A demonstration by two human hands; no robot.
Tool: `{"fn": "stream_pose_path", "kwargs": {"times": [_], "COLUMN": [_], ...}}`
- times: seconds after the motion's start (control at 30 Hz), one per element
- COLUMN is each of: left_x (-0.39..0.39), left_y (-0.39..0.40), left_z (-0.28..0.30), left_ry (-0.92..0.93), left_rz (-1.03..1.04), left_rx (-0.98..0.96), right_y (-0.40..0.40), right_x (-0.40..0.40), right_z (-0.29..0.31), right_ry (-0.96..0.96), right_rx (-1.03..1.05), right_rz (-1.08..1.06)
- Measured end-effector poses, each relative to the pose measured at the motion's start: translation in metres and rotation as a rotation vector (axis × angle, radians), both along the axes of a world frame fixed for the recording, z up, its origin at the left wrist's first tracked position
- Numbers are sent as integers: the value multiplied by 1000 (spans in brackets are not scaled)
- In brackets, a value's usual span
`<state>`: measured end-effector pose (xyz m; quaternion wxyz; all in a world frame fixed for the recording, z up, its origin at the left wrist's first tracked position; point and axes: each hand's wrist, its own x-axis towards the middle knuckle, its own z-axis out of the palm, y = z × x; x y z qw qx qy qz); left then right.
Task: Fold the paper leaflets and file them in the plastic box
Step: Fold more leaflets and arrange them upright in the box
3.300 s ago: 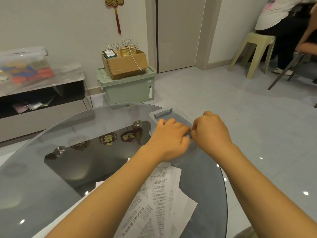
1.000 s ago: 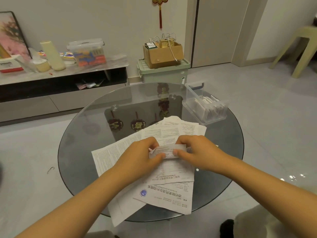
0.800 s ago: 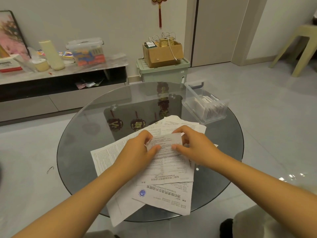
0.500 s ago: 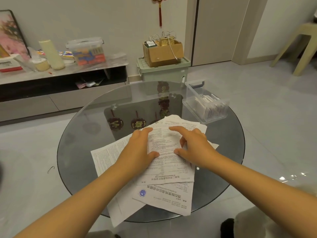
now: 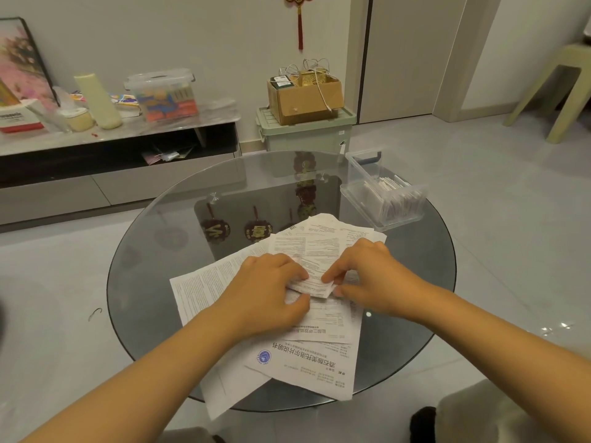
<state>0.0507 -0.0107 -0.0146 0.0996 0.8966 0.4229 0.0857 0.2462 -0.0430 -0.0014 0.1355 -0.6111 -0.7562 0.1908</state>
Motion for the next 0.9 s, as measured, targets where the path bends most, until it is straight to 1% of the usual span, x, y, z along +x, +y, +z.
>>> {"fn": "stream_pose_path", "kwargs": {"times": [0.1,0.17,0.23,0.37,0.47,0.57,0.63,0.73,0.9], "left_x": [-1,1,4,3,2,1,0,0,1], "left_y": [-5,-6,-7,-3,1,4,6,6,4], "left_z": [2,0,-3,-6,-6,-8,-10,-12,-10], "left_ry": [54,50,1,-188,-228,-213,-211,-243,-286], "left_rz": [-78,-74,-36,75,122,155,168,187,211], "left_rx": [-16,-22,-40,-149,-162,-153,-167,-188,-211], "right_y": [-4,-5,-5,-1,4,6,7,8,7], "right_x": [-6,-9,-13,-18,-19,-22,-24,-28,-32], "right_z": [6,9,10,8,0,-5,-8,-11,-18], "right_ry": [-38,-30,-30,-14,-8,-9,-23,-72,-79], "right_rx": [119,147,167,227,263,274,264,225,214], "right_rz": [45,53,58,52,-6,-48,-38,-10,-4]}}
